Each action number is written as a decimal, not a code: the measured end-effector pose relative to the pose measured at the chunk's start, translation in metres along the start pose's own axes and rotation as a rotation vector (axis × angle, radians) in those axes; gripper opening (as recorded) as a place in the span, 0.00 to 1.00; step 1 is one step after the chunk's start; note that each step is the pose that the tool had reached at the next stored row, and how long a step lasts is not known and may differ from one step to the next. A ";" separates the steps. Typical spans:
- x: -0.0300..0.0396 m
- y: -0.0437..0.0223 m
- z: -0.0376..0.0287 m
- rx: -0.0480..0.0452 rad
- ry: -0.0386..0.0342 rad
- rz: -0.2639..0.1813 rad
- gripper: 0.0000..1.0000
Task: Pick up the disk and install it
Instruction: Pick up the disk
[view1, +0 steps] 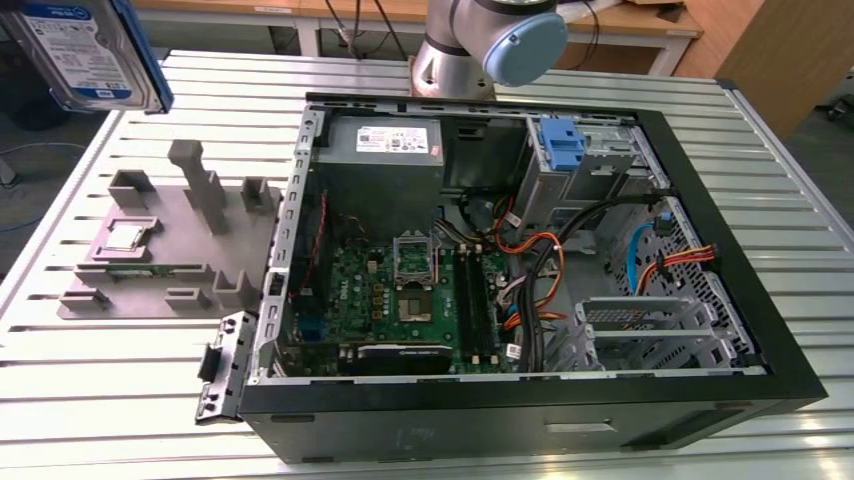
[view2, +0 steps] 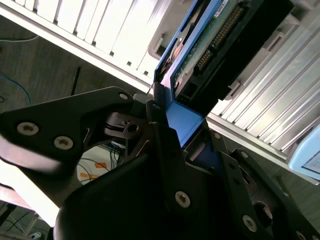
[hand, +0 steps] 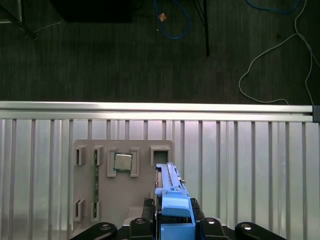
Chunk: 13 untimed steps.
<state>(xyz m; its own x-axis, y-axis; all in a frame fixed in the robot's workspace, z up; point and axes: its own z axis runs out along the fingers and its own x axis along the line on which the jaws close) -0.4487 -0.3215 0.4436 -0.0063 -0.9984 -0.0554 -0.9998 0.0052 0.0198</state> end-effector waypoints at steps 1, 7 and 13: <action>0.0000 0.0000 -0.0006 0.0001 0.0000 0.000 0.37; -0.0002 0.0001 -0.0042 0.0001 -0.0001 0.000 0.37; -0.0004 0.0002 -0.0074 0.0001 -0.0001 0.000 0.37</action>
<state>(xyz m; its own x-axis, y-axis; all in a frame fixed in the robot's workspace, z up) -0.4487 -0.3215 0.4510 -0.0064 -0.9984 -0.0554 -0.9998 0.0053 0.0197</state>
